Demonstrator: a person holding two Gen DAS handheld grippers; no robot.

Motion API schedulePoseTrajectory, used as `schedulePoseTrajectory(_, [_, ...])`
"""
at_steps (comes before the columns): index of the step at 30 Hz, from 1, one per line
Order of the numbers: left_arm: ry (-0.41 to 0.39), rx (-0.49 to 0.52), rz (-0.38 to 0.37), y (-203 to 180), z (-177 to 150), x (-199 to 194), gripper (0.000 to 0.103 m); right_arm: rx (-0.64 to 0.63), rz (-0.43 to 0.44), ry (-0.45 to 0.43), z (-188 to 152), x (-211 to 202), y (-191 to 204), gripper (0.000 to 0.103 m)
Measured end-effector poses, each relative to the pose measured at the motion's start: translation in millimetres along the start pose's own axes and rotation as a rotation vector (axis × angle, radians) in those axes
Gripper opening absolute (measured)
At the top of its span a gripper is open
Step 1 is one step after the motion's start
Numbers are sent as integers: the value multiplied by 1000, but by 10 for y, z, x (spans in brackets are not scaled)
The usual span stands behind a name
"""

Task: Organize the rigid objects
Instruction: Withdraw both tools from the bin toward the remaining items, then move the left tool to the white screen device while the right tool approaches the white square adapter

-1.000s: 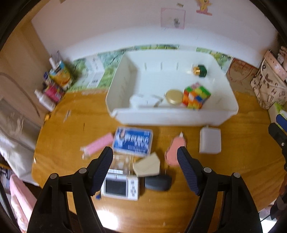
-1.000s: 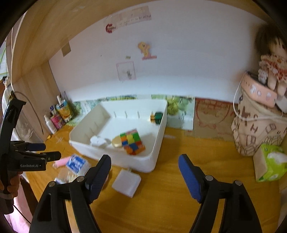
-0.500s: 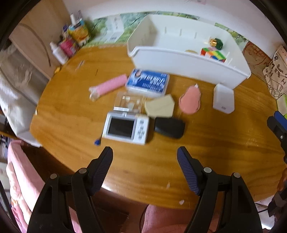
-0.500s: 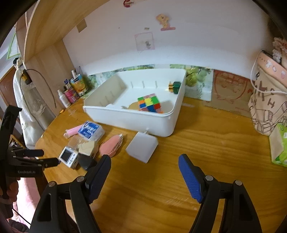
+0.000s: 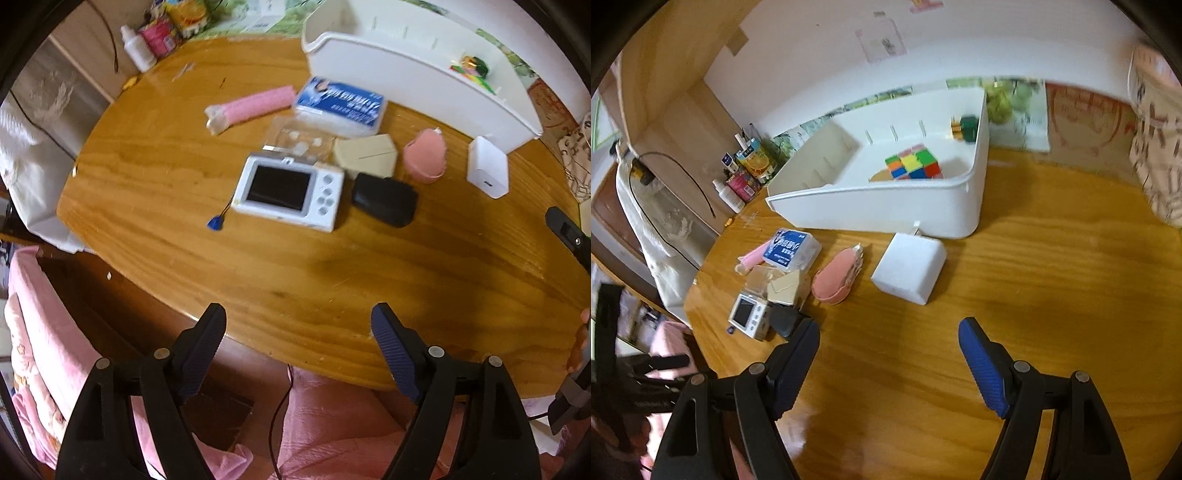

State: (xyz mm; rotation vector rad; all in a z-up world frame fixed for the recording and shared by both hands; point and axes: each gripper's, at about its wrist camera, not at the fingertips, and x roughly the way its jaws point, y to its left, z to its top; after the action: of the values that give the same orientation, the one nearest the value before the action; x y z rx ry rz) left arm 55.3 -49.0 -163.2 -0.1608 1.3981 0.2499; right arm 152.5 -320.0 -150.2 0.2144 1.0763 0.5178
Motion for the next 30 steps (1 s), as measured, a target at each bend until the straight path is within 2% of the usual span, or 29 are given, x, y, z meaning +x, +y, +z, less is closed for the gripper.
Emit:
schedulePoseTrajectory(10, [72, -21, -8, 272, 151, 204, 83, 176, 11, 60, 53, 293, -63, 78])
schedulePoseTrajectory(16, [142, -75, -70, 472, 310, 355, 83, 242, -8, 75, 78, 426, -57, 78])
schedulePoseTrajectory(19, [170, -162, -138, 605, 403, 404, 83, 276, -28, 78, 112, 480, -54, 78])
schedulePoseTrajectory(23, [229, -296, -268, 770, 499, 519, 83, 284, -50, 79, 159, 546, -24, 78])
schedulePoseTrajectory(30, [281, -438, -327, 868, 652, 696, 83, 278, -93, 101, 247, 665, -2, 78])
